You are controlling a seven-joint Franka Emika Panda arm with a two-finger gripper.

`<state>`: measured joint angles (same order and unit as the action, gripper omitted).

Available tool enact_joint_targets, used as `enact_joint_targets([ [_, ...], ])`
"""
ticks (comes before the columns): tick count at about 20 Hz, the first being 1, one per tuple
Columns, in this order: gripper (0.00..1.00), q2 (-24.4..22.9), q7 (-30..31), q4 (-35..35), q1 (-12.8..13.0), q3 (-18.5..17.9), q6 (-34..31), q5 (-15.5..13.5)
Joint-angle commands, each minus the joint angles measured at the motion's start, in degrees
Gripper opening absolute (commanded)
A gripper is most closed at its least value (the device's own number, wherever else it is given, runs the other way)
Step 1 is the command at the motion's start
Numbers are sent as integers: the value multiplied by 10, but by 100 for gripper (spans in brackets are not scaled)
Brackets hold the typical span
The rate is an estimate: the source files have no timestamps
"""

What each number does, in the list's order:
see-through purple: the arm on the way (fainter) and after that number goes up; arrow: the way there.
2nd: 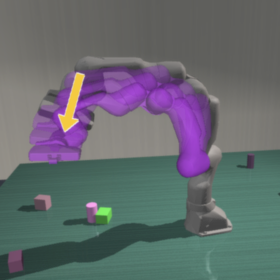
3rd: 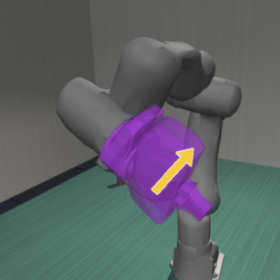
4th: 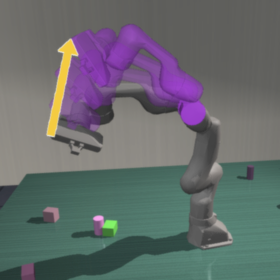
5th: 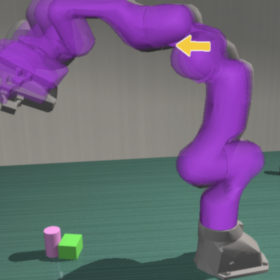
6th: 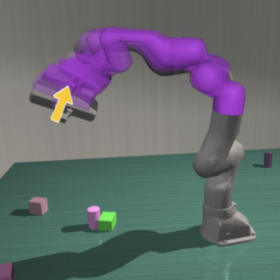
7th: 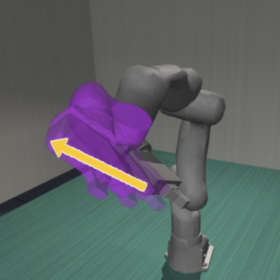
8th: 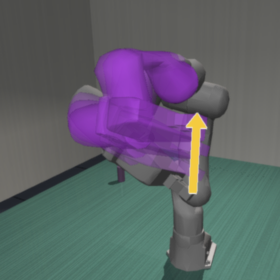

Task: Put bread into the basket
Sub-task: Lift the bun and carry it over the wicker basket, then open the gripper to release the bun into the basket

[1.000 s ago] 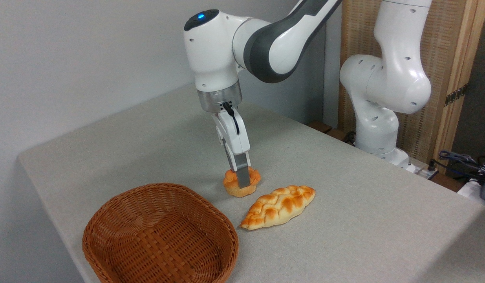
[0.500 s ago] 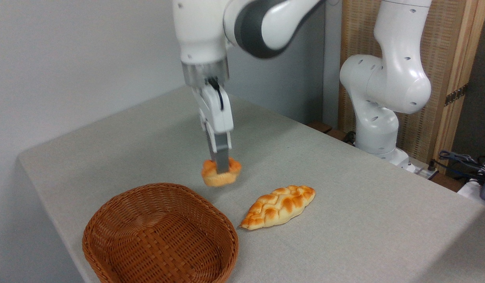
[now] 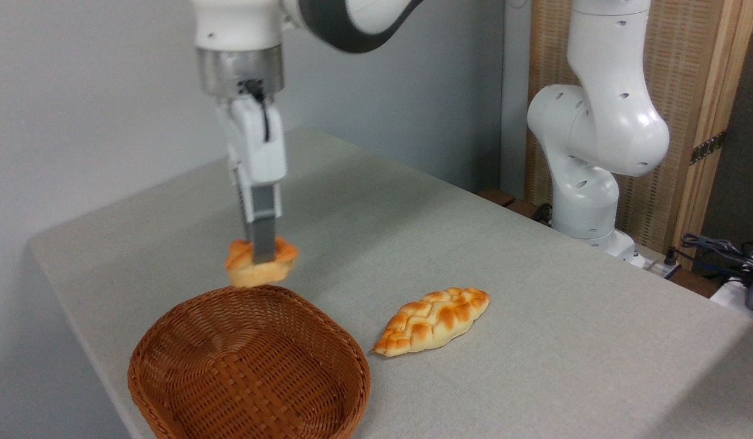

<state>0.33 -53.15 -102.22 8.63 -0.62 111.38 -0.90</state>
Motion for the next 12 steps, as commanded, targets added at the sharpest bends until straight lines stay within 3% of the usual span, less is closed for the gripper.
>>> enact_joint_targets([
  [1, 82, 56, 4, 46, 2, -4, 10, -3],
  [2, 100, 68, 2, 44, 2, -3, 21, 0],
  [7, 100, 116, -1, 42, 2, 7, 96, 44],
  [12, 100, 123, 5, 43, 0, 19, 108, 45],
])
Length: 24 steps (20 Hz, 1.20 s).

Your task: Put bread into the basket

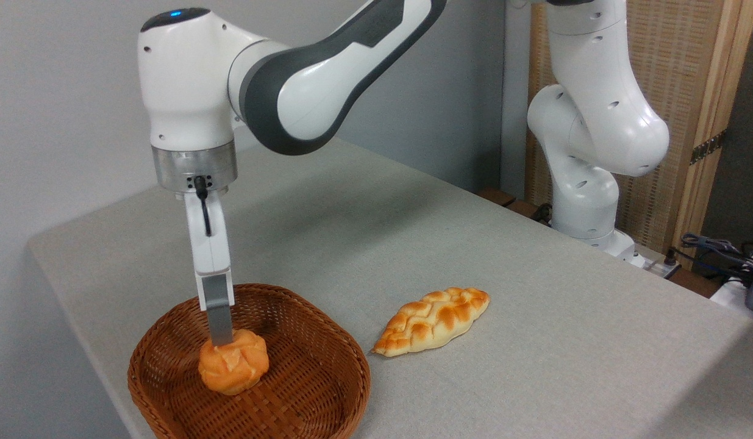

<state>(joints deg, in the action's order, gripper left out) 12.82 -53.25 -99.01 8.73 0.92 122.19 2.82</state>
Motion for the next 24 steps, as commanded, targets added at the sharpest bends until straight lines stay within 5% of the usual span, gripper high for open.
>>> enact_joint_targets([
  [1, 100, -5, 8, 13, -1, 4, -1, 5],
  [7, 100, -53, 53, 13, -17, 4, -41, 1],
  [15, 100, -132, 55, 13, -63, 3, -227, -33],
  [20, 100, -145, 90, 42, -69, -3, -307, -34],
  [24, 100, -142, 86, 54, -69, -19, -309, -33],
])
